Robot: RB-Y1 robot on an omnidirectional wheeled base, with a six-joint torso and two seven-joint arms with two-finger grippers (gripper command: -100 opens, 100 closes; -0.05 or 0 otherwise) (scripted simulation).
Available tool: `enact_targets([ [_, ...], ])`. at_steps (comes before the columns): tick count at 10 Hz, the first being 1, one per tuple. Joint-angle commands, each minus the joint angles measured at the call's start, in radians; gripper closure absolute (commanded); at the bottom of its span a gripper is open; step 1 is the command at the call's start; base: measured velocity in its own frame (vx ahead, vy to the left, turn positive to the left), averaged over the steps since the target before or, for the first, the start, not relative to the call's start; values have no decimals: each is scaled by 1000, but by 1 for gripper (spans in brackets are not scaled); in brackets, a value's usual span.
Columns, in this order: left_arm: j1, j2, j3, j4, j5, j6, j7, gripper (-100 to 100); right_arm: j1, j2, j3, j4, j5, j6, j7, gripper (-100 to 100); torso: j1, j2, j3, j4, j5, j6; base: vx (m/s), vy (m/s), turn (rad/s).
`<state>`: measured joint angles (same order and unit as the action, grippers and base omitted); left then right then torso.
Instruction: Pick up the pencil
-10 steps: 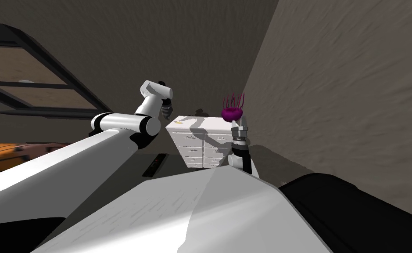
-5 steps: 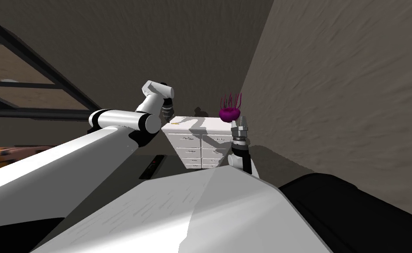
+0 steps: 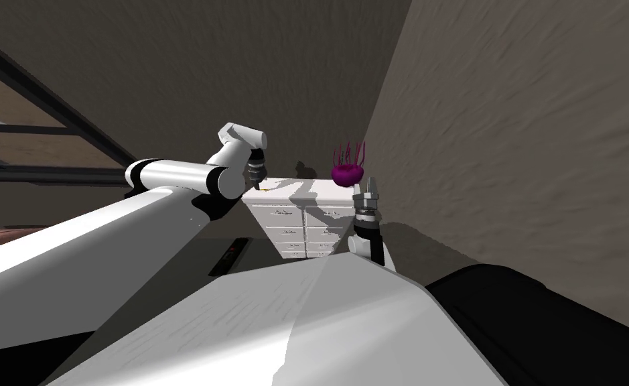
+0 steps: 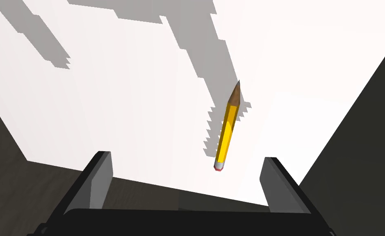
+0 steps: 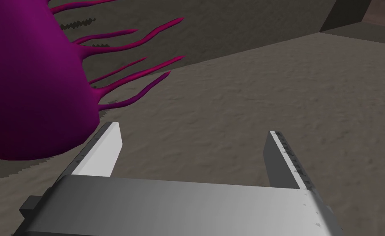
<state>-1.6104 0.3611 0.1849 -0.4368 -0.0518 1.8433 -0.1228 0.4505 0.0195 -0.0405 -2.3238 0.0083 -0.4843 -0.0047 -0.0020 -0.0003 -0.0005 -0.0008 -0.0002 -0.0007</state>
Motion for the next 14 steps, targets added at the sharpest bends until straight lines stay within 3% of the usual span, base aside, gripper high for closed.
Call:
enact_targets([
  [1,-8,-6,7,19,10,50,1,-100,0,0,0,0,0,0,0,0,0,0,0,0,0,0,20,-35,-42],
  [2,-8,-6,7,19,10,56,1,-100,0,0,0,0,0,0,0,0,0,0,0,0,0,0,19,-31,-19],
  [4,-27,-10,15,57,20,118,4,-100,0,0,0,0,0,0,0,0,0,0,0,0,0,0,19,-36,-29],
  [6,-28,-10,15,57,19,114,4,-100,0,0,0,0,0,0,0,0,1,0,0,0,0,0,10,-17,-9],
  [7,-31,-10,15,63,20,112,4,0,0,0,0,0,0,0,0,0,2,1,0,0,0,0,0,0,0],
  [8,-5,-15,13,68,21,82,5,-100,0,0,0,0,0,0,0,0,3,1,1,0,1,0,-6,1,2],
  [10,3,-16,12,64,22,78,5,-100,0,0,0,0,0,0,0,0,4,1,1,0,1,0,-9,4,0],
  [11,6,-16,12,62,22,76,5,100,0,0,0,0,0,0,0,0,3,1,1,0,1,0,0,0,0],
  [14,6,-16,12,62,21,76,6,100,0,0,0,0,0,0,0,0,3,1,1,0,1,0,0,0,0],
])
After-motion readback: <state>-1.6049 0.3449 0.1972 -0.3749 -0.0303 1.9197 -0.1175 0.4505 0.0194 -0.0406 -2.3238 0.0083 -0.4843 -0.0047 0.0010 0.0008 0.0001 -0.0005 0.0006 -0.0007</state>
